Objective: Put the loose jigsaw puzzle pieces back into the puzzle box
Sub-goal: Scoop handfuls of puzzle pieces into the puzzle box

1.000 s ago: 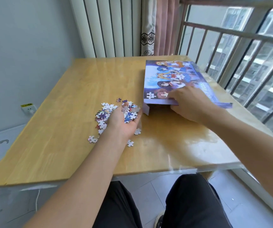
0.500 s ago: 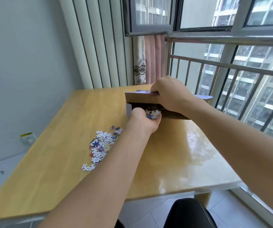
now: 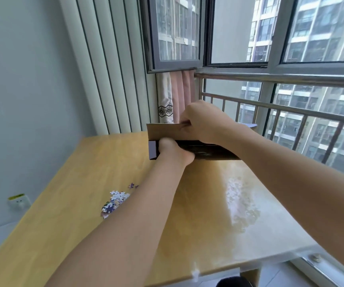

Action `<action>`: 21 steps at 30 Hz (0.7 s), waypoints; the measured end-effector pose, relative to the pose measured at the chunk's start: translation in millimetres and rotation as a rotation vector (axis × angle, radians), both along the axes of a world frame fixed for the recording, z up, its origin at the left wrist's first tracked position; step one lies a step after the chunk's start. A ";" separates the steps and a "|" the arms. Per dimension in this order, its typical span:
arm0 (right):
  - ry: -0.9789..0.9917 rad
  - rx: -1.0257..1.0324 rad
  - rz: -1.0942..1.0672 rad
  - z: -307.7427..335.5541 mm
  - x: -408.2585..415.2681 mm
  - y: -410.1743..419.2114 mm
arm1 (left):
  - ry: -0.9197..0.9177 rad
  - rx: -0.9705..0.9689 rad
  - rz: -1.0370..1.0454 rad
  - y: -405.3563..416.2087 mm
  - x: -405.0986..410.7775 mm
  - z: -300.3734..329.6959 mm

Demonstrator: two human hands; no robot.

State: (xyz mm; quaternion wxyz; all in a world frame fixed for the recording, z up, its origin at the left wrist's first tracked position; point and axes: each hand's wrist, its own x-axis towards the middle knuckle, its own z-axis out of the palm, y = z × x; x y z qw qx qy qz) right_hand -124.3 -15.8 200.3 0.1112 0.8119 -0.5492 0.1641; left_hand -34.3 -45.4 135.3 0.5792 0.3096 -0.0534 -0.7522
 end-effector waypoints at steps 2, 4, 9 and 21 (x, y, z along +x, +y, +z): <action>0.008 0.012 0.014 -5.5 -1.3 0.4 | -0.010 -0.030 -0.005 12.1 9.7 -6.2; 0.020 0.013 0.022 -14.0 -1.7 1.0 | -0.065 -0.032 -0.043 26.8 24.6 -17.6; 0.142 0.058 -0.001 -61.9 5.2 -4.5 | -0.220 -0.023 -0.132 49.8 70.8 -52.8; -0.106 0.360 0.248 -143.1 65.7 33.3 | -0.219 0.030 0.025 77.7 162.1 -115.7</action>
